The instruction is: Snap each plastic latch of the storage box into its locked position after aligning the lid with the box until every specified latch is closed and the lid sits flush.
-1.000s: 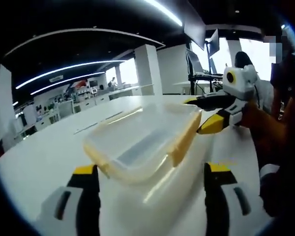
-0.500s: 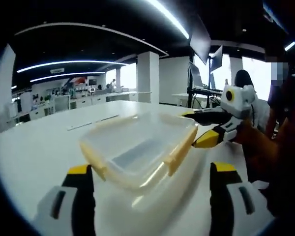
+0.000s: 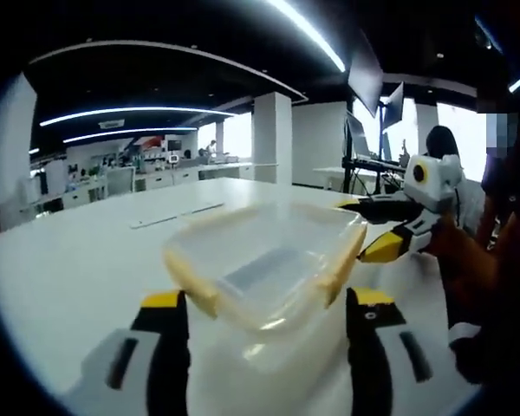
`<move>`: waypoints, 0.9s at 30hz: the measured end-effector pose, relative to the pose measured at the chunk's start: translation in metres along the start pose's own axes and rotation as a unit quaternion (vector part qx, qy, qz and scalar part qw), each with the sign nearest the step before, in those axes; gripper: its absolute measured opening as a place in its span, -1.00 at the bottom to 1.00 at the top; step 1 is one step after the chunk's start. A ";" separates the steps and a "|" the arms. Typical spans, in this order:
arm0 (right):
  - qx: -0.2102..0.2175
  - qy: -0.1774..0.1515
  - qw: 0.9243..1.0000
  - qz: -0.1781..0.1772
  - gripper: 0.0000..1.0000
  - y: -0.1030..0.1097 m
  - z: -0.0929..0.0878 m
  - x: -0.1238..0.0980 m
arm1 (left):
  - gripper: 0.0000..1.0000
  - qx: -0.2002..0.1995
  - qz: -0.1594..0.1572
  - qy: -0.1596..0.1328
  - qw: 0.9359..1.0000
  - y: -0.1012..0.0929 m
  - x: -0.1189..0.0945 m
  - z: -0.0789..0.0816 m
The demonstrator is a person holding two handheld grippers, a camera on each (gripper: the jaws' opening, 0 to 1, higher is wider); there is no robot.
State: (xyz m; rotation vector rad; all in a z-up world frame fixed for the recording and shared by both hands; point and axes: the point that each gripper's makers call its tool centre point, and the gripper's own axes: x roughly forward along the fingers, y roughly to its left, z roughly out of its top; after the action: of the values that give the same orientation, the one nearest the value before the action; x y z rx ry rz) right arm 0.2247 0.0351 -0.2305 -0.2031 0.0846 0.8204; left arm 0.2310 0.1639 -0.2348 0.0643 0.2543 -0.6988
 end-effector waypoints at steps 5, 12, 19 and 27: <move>0.000 -0.002 1.000 0.000 0.23 0.000 0.000 0.000 | 0.38 0.007 0.001 0.004 1.000 0.002 0.000 0.000; 0.001 -0.002 1.000 0.001 0.24 0.000 0.000 0.000 | 0.37 -0.003 -0.009 0.000 1.000 0.003 -0.002 0.001; 0.000 -0.001 1.000 0.001 0.24 0.000 0.000 0.000 | 0.36 -0.019 -0.017 -0.004 1.000 0.004 -0.003 0.003; 0.001 -0.002 1.000 0.000 0.24 0.000 -0.001 -0.001 | 0.36 -0.014 -0.015 0.004 1.000 0.003 -0.001 0.002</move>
State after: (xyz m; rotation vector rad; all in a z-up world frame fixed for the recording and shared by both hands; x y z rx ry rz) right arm 0.2245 0.0342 -0.2310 -0.2000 0.0819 0.8210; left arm 0.2321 0.1666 -0.2330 0.0374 0.2727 -0.7256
